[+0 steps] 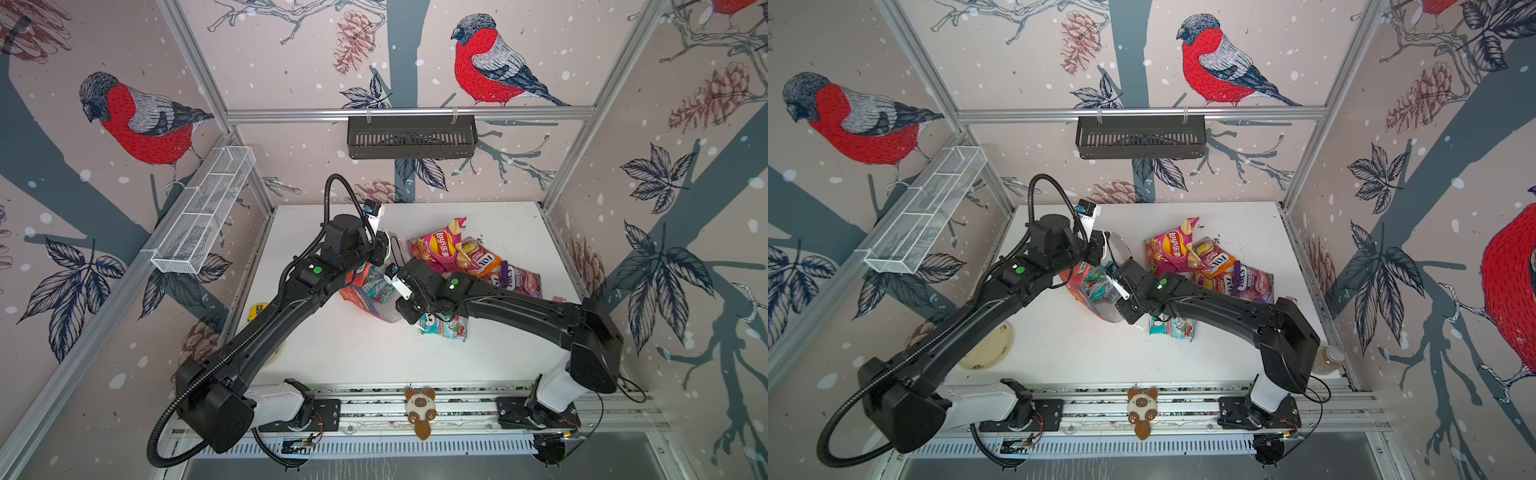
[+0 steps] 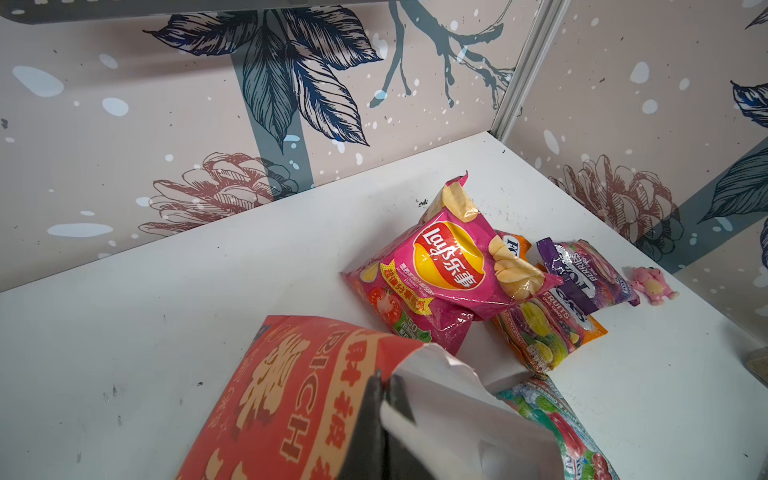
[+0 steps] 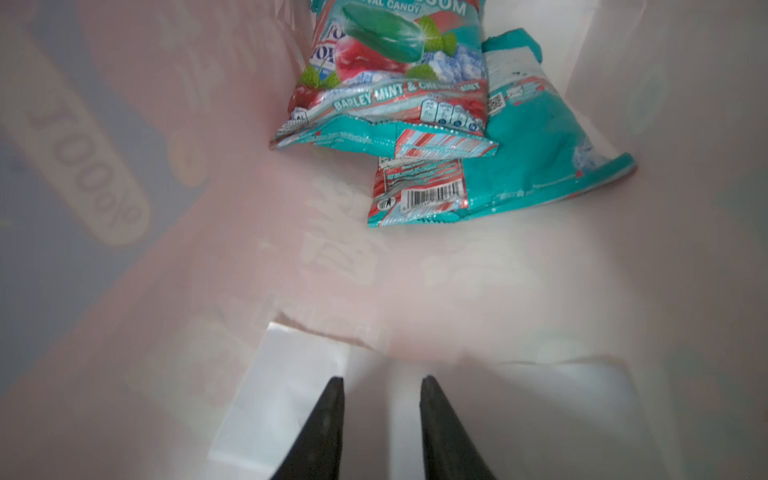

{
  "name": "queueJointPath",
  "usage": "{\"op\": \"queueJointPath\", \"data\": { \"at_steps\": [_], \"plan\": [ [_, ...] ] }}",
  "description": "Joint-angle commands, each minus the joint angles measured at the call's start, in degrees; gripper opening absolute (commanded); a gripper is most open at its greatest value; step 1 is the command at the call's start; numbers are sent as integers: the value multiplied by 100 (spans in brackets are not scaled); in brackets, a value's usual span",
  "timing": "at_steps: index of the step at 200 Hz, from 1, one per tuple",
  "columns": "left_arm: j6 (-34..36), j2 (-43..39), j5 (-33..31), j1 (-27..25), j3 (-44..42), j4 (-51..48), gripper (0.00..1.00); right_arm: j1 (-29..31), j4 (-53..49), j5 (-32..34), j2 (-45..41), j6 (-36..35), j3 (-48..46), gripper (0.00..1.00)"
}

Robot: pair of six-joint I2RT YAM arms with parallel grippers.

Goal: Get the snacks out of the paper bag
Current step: 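Move the open right gripper back over the bag opening, then lower the right gripper into the bag toward the remaining teal packets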

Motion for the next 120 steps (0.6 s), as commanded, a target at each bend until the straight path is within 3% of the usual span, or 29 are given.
{"op": "queueJointPath", "data": {
  "at_steps": [1,35,83,120],
  "plan": [
    [-138,-37,133,3,-6,452,0,-117,-374,142,385,423,542,35],
    [-208,-102,63,-4,-79,566,0,-249,-670,-439,952,1158,1293,35],
    [-242,-194,-29,-10,-237,651,0,-323,-560,-224,964,1710,1167,34],
    [-133,-363,-532,-153,-489,864,0,-473,-411,-349,858,2153,1034,30]
  ]
}}
